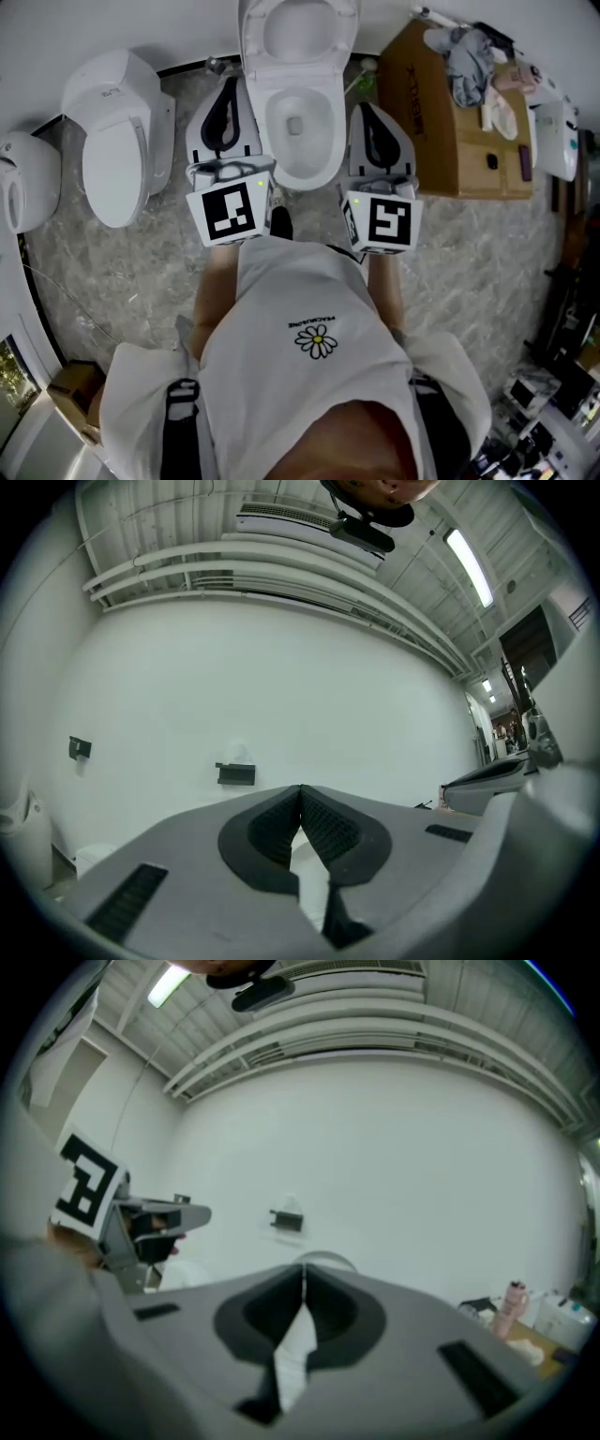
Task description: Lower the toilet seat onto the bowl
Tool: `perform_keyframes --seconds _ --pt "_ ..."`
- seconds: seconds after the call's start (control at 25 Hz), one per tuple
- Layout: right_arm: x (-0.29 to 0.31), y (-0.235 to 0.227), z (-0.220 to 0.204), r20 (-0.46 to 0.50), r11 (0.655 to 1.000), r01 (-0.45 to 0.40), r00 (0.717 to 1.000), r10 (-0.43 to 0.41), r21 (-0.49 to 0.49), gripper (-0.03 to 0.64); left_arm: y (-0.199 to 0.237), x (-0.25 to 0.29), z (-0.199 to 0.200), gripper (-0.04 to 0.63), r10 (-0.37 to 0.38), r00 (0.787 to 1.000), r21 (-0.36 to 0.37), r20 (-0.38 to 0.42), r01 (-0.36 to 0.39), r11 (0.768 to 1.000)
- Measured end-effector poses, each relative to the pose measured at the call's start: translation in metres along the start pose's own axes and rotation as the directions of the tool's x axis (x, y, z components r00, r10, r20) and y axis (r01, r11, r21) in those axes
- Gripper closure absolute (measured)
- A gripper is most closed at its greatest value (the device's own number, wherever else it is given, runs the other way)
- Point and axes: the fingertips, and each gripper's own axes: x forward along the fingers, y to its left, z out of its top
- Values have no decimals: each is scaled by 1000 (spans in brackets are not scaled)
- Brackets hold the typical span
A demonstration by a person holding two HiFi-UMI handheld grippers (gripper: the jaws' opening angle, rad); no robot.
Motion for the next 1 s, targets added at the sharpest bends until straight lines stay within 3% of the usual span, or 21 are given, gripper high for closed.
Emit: perform_keyframes --seconds 0.24,0.52,0.64,0.84,1.0 --pt "47 -2 5 -26 1000 28 999 -28 -2 586 15 42 -4 575 -38 999 -24 -20 38 999" --pt "74 -19 3 -27 1000 10 1000 -10 -14 586 6 66 -20 575 -23 998 -46 -55 21 999" --pt "87 -30 3 -13 1000 -11 1000 10 -14 586 4 80 -21 575 7 999 -31 -39 -8 999" --pt "100 -52 4 9 998 -48 999 49 -26 586 2 95 -21 575 99 994 -83 -41 -102 991" --pt "109 -75 4 18 998 -69 997 69 5 586 -17 109 -18 575 114 993 -69 -34 -116 991"
